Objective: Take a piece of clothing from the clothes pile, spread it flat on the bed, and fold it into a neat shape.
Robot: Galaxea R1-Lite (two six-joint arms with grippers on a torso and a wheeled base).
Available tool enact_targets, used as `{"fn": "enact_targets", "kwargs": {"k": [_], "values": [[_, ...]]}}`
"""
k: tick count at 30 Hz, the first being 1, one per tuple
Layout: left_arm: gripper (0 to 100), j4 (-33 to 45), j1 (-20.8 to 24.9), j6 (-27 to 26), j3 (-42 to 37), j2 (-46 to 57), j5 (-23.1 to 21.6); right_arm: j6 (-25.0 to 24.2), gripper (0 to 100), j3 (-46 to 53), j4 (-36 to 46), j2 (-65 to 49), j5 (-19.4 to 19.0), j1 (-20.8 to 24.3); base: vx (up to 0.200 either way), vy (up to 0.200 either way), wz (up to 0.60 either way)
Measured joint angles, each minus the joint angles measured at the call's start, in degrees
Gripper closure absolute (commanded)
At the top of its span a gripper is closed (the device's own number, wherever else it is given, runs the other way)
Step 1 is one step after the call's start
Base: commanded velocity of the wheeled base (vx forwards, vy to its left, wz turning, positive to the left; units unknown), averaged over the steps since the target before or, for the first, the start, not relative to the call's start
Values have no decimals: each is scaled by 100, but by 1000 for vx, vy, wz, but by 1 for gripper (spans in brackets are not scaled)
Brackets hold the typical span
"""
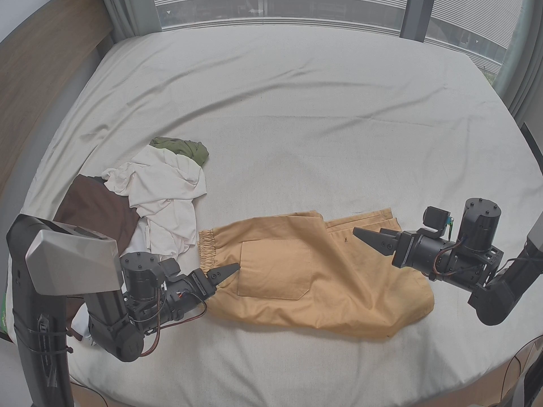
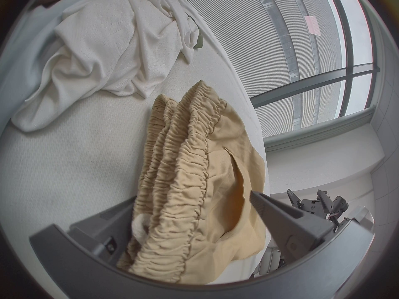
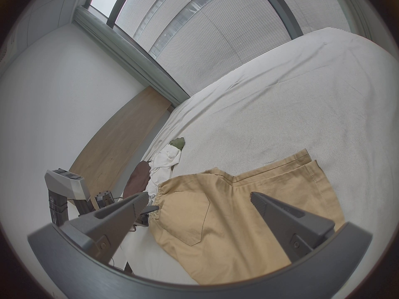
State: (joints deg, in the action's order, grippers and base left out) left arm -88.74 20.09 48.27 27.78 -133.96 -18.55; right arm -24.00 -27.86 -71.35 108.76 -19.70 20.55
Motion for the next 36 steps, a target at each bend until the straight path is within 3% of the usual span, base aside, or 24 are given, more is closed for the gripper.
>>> {"fn": "enact_targets", "kwargs": {"k": [7,16,36], "values": [[100,6,-44,6,127,-46,195,0,0,11,2,9,-4,11,0,0,0],[100,-5,-11,-32,-190,218,758,2,0,60,5,48,-4,4,0,0,0],[100,-5,-544,-233,-684,819,796,-7,0,71,-143,245,2,4,0,0,0]]}}
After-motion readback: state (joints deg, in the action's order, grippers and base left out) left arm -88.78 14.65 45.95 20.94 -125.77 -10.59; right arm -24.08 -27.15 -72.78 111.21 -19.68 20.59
